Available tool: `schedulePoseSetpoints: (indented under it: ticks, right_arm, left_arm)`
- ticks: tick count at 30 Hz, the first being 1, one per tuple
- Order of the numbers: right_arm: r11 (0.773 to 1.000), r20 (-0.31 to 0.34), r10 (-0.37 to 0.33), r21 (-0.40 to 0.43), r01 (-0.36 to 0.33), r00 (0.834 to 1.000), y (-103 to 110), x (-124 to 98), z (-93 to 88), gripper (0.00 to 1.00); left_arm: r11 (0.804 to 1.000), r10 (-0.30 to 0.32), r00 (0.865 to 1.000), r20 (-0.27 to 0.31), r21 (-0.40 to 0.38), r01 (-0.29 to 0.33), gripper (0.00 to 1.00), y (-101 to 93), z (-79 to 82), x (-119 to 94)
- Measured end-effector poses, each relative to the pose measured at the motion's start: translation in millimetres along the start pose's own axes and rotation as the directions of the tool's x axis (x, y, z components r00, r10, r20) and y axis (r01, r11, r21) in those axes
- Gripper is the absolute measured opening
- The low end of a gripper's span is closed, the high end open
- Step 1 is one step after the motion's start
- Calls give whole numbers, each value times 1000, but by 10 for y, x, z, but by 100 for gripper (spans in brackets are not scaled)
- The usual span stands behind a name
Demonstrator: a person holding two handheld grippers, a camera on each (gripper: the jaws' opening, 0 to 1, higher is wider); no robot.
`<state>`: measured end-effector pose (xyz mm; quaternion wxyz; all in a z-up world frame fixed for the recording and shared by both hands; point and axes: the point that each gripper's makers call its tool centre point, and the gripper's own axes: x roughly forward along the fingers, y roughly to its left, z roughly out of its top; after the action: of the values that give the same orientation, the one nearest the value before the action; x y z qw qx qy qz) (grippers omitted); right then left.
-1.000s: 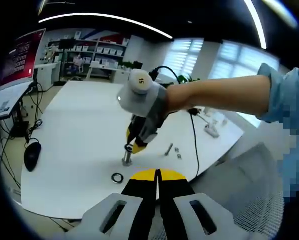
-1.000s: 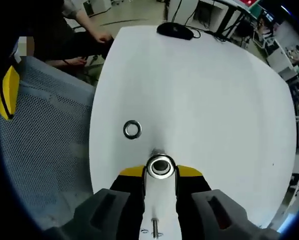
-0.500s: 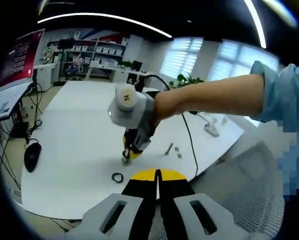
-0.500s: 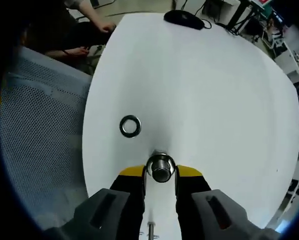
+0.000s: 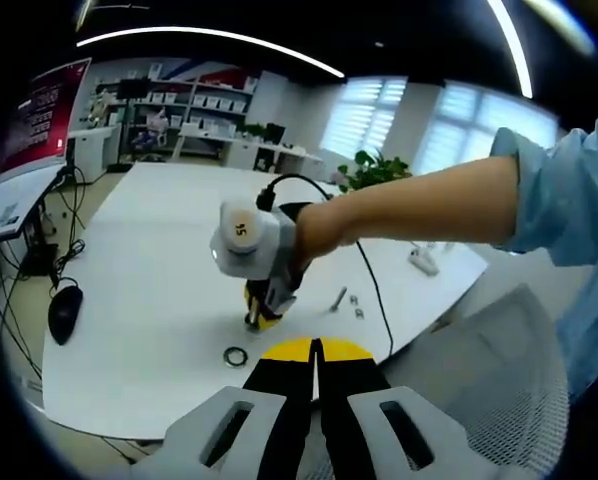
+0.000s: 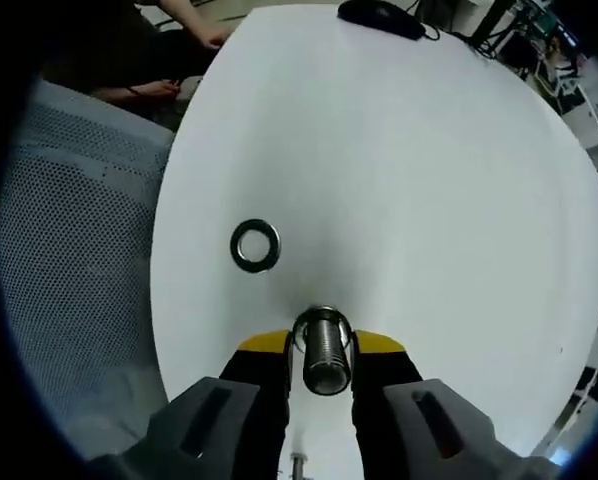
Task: Place the washer onto the threaded stud by aligning its center hole with the stud, sliding it down to the base, and recovering from edge contact or off-axis alignment until the washer reaches the visible bottom stop.
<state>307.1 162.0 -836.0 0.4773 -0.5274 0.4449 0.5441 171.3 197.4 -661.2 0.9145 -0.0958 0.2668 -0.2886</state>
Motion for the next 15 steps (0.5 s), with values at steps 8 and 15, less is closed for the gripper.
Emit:
schedulePoseSetpoints:
  ticks: [8, 15]
  right_arm:
    - [999, 57, -34, 23, 33, 998, -65, -78, 48, 37]
    - [998, 110, -39, -49, 45, 993, 73, -279, 179, 30]
  left_arm:
    - [1000, 0, 1000, 1, -4, 0, 0, 3, -1, -1]
    - [1000, -2, 1000, 3, 1, 2, 0, 0, 5, -3]
